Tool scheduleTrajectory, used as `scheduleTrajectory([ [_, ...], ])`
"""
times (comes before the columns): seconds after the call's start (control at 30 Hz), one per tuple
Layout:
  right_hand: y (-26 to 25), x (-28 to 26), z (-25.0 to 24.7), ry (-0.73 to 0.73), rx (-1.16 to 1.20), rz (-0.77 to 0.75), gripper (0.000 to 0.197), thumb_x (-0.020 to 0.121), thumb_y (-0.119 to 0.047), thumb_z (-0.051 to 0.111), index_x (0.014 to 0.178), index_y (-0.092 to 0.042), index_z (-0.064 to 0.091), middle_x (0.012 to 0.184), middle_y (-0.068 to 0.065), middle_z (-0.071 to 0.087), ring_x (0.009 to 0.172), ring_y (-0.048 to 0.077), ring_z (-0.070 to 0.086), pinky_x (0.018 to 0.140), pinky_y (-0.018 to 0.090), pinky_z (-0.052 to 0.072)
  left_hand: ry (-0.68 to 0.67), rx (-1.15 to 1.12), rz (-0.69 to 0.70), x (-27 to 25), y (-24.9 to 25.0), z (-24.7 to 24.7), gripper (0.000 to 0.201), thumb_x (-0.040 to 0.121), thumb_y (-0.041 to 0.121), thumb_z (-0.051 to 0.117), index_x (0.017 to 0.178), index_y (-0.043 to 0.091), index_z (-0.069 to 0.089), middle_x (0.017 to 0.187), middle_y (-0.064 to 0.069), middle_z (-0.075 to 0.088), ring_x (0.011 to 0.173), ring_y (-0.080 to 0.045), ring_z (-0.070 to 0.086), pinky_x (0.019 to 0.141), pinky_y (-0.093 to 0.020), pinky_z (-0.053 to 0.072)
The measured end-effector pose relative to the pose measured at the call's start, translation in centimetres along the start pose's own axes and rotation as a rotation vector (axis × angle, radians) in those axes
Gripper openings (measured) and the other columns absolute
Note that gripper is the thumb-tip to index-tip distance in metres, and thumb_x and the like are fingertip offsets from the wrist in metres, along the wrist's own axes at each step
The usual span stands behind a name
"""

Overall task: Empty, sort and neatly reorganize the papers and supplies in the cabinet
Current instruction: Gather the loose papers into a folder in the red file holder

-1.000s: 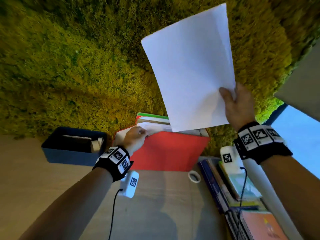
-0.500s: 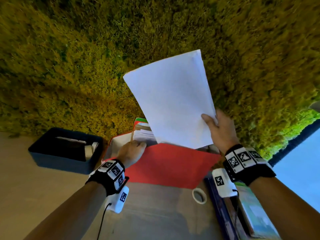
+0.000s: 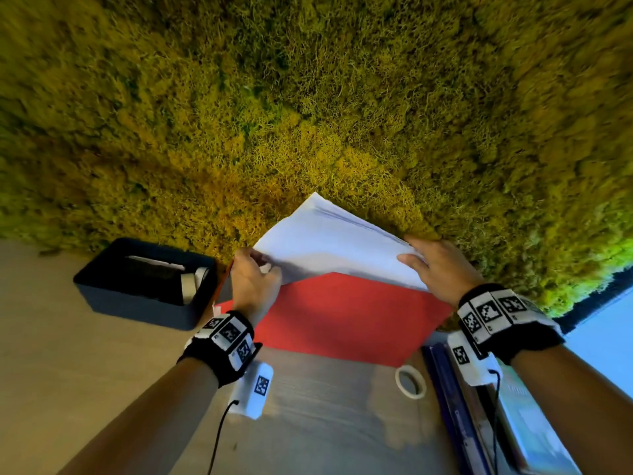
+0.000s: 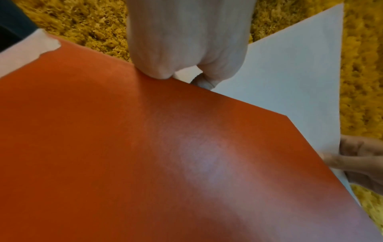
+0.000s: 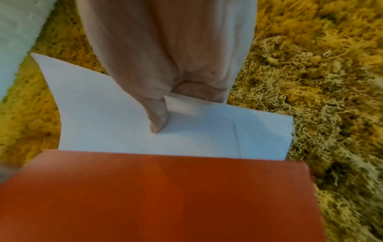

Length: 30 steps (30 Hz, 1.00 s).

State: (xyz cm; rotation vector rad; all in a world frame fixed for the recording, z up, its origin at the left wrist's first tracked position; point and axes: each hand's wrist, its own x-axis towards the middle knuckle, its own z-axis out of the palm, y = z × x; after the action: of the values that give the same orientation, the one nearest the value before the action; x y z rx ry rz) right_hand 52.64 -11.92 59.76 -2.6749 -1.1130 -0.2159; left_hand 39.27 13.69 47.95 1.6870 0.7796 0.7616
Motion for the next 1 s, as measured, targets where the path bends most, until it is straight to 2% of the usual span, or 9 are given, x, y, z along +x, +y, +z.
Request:
scheduleTrajectory([
  [0.1,-0.6,0.6,-0.1,-0.03,-0.101,-0.003,0.041,0.097,-0.03,0.054,0.135,-0.013,0.053,0.122,0.016,0.064,0.11,0.035,0.06,0.087,0.042,0.049,0.095,-0.046,0.044,-0.2,0.0,0.2,0.045,0.073,0.018,0.057,0.109,-0.007,0.047,0.109,-0.022,0.05,0.102,-0.033,0.051,0.089,-0.043,0.042],
  [0.2,-0.7,0.8,0.1,-0.098,-0.214,-0.01,0.036,0.097,-0.034,0.051,0.132,-0.023,0.054,0.115,0.015,0.066,0.106,0.035,0.06,0.082,0.041,0.049,0.07,-0.02,0.145,-0.4,-0.5,0.5,0.062,0.068,0.021,0.055,0.123,-0.007,0.046,0.12,-0.022,0.052,0.111,-0.032,0.05,0.095,-0.038,0.041],
  [0.37,-1.3,0.3,1.8,-0.126,-0.255,-0.006,0.032,0.096,-0.032,0.053,0.127,-0.03,0.055,0.118,0.009,0.066,0.111,0.031,0.059,0.085,0.037,0.048,-0.055,0.17,0.33,0.5,-1.4,0.5,0.036,0.078,0.019,0.053,0.111,0.022,0.067,0.1,0.0,0.073,0.092,-0.02,0.067,0.07,-0.024,0.046],
  [0.5,-1.1,-0.1,3.1,-0.089,0.077,0.003,0.023,0.088,-0.022,0.067,0.105,-0.035,0.059,0.096,-0.014,0.068,0.096,0.016,0.066,0.083,0.035,0.051,-0.082,0.223,0.387,0.6,-1.6,0.3,0.034,0.077,0.024,0.05,0.106,0.018,0.069,0.095,-0.005,0.073,0.087,-0.025,0.067,0.067,-0.029,0.047],
  [0.67,-0.4,-0.4,4.0,0.035,0.27,-0.002,0.013,0.085,-0.012,0.071,0.094,-0.021,0.068,0.087,-0.012,0.071,0.082,-0.004,0.064,0.082,0.024,0.052,-0.101,0.208,0.419,0.3,-1.3,0.2,0.027,0.068,0.016,0.051,0.089,0.014,0.069,0.084,-0.007,0.073,0.079,-0.023,0.066,0.061,-0.023,0.034],
  [0.77,-0.6,-0.8,4.3,0.084,0.291,0.026,0.01,0.086,-0.013,0.069,0.087,-0.022,0.071,0.085,-0.013,0.071,0.08,0.001,0.064,0.075,0.019,0.046,-0.108,0.202,0.433,0.5,-1.7,0.2,0.026,0.069,0.016,0.052,0.089,0.014,0.069,0.079,-0.004,0.072,0.078,-0.025,0.067,0.058,-0.024,0.035],
  [0.87,-0.6,-1.5,4.6,0.237,0.261,0.035,0.011,0.085,-0.009,0.069,0.082,-0.019,0.07,0.083,-0.007,0.071,0.079,0.013,0.066,0.074,0.02,0.044,-0.06,0.092,0.378,0.2,-1.2,0.1,0.032,0.073,0.02,0.054,0.1,0.014,0.07,0.092,0.009,0.069,0.083,-0.008,0.065,0.067,-0.019,0.042],
  [0.93,-1.3,-2.6,4.7,0.429,0.148,0.043,0.01,0.083,-0.009,0.069,0.079,-0.018,0.067,0.082,-0.001,0.066,0.078,0.021,0.061,0.076,0.027,0.045,-0.011,0.009,0.24,0.3,-0.6,-0.1,0.045,0.076,0.022,0.056,0.117,0.008,0.065,0.102,0.004,0.064,0.095,-0.009,0.06,0.079,-0.018,0.042],
  [1.0,-2.6,-4.2,5.0,0.583,0.121,0.093,0.009,0.084,-0.016,0.068,0.077,-0.018,0.063,0.075,0.001,0.06,0.073,0.028,0.059,0.072,0.035,0.05,-0.005,0.019,0.126,1.1,-0.4,-0.6,0.039,0.083,0.013,0.059,0.122,0.007,0.063,0.11,-0.004,0.066,0.101,-0.018,0.06,0.083,-0.021,0.041],
])
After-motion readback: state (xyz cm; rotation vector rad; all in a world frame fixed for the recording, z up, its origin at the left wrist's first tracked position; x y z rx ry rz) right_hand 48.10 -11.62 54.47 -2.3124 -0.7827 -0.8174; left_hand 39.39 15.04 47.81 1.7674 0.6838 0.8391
